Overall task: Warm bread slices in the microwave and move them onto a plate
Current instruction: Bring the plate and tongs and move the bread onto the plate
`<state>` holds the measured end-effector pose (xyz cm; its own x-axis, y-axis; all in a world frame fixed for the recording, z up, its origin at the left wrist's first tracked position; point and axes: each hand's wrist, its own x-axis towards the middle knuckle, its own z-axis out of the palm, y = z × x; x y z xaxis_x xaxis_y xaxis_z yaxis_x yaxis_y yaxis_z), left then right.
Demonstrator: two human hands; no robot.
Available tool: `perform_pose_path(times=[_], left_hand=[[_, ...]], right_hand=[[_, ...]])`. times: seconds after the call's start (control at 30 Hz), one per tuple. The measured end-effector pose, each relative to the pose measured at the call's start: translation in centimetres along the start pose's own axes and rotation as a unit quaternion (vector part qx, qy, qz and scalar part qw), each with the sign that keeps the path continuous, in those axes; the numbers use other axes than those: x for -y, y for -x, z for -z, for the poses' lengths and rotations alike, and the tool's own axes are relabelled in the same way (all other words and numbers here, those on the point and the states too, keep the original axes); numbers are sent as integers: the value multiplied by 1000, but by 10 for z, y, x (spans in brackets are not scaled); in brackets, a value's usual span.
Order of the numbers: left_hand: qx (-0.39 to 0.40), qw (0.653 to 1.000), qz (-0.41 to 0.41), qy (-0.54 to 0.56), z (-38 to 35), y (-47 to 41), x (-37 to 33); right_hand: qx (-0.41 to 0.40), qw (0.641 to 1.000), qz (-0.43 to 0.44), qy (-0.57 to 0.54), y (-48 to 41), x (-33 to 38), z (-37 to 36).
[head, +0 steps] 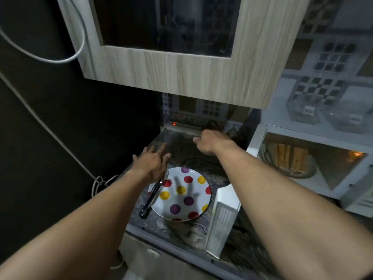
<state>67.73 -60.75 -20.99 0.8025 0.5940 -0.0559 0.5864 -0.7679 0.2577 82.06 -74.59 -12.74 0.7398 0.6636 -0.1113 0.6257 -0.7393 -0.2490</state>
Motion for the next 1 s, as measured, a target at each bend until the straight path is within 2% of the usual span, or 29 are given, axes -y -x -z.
perform_pose_path(times=[0.27,0.5,0.67,0.8,1.0], left_hand=[[16,999,-25,18,-12,-27,48],[49,993,-110,-11,-49,-61,80],[64,990,-125,18,-73,-71,98],[52,987,-152,-9,-90,-73,106],[72,988,-139,-1,-111,-77,117]], right_hand=[[-14,999,-43,22,-20,36,-34],[-19,993,-110,25,-31,50,-80],[-21,989,-145,-11,-27,48,-126],[-11,983,-183,-26,-19,40,-164],[21,972,-227,-51,-11,26,-204]])
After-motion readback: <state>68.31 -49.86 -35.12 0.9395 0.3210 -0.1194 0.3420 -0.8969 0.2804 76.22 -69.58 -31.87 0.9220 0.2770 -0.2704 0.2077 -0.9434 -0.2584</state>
